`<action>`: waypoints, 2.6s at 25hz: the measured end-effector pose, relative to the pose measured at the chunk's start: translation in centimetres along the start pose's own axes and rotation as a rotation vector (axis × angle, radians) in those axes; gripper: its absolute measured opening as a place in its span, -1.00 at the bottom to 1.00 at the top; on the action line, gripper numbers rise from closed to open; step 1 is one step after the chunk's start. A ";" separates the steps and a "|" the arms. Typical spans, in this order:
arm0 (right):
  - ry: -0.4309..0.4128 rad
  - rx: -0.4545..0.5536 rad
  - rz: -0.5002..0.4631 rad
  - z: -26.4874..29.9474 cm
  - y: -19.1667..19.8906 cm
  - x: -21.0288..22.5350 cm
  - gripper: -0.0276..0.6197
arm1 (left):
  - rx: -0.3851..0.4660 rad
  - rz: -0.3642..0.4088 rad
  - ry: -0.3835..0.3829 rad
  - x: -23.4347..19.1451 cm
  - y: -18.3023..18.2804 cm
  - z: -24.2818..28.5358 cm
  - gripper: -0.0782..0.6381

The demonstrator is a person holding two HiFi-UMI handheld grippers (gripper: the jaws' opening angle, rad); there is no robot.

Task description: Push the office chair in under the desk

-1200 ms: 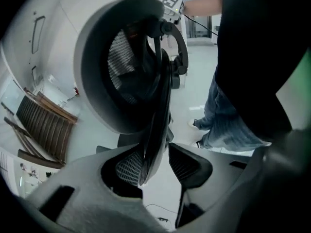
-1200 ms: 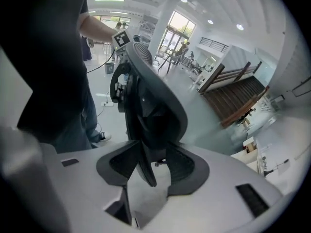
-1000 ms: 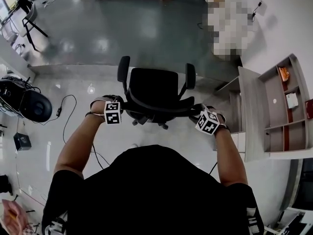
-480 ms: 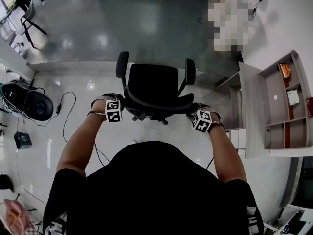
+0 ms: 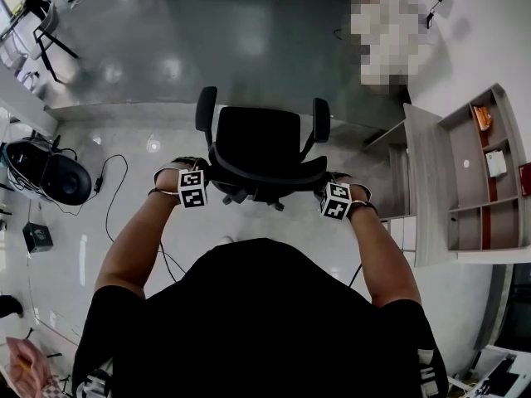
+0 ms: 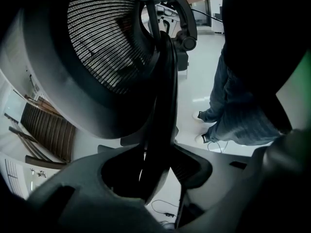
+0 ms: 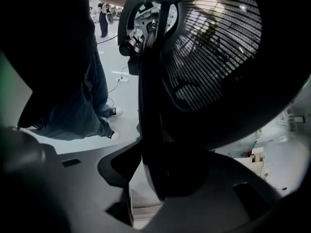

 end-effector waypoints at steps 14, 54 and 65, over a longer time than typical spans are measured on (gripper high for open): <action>0.031 -0.079 -0.032 0.6 -0.6 -0.5 -0.54 | -0.017 -0.013 -0.040 -0.3 0.0 0.2 -0.28; 0.144 -0.279 0.613 -4.1 13.4 -5.7 -0.49 | 0.245 0.543 0.066 -13.5 -16.6 7.2 -0.27; 0.141 -0.245 0.753 -4.1 14.6 -6.2 -0.51 | 0.257 0.724 0.076 -18.6 -20.3 10.6 -0.29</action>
Point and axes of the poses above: the fingertips, and each gripper's own axes: z forward along the fingers, x to its right, y out of its underside, the point moved 4 cm from there along -z, backward along the fingers, and after that the axes turned 14 degrees about z, right-handed, at the moved point
